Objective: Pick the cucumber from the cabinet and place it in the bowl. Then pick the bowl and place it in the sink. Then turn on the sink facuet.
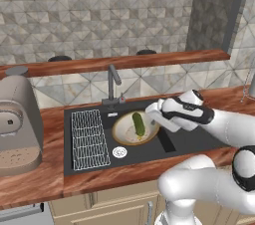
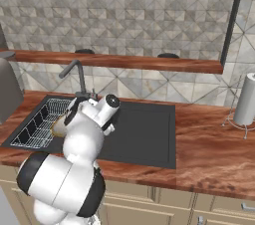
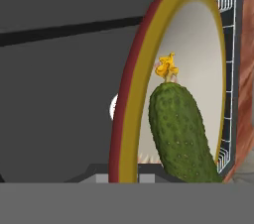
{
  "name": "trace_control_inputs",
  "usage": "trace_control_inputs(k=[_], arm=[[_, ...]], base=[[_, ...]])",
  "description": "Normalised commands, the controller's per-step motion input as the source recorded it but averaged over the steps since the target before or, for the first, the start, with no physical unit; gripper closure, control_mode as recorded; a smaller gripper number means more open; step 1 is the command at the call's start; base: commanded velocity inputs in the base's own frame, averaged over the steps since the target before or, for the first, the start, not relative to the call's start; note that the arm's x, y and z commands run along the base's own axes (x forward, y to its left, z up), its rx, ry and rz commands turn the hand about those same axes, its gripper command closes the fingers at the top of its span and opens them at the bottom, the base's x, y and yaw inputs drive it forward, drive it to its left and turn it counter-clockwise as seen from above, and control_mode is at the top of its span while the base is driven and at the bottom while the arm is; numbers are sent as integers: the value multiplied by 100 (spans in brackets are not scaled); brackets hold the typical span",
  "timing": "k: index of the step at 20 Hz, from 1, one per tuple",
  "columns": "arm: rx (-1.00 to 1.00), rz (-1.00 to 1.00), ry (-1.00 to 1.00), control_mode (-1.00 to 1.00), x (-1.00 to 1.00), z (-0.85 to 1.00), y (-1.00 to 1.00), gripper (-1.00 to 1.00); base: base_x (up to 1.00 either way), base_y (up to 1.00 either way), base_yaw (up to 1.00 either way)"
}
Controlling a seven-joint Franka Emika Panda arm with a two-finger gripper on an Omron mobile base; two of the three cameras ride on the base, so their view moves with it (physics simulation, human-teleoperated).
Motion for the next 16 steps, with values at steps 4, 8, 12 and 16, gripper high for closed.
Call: trace_control_inputs(k=[4, 8, 12, 16], arm=[[0, 7, 8, -100, 68, -40, 1, 100], [0, 7, 2, -100, 68, -42, 2, 100], [-2, 7, 0, -100, 64, -47, 17, 100], [-2, 8, 0, -100, 52, -63, 20, 100]], base=[[0, 0, 0], [0, 0, 0], [0, 0, 0], [0, 0, 0]])
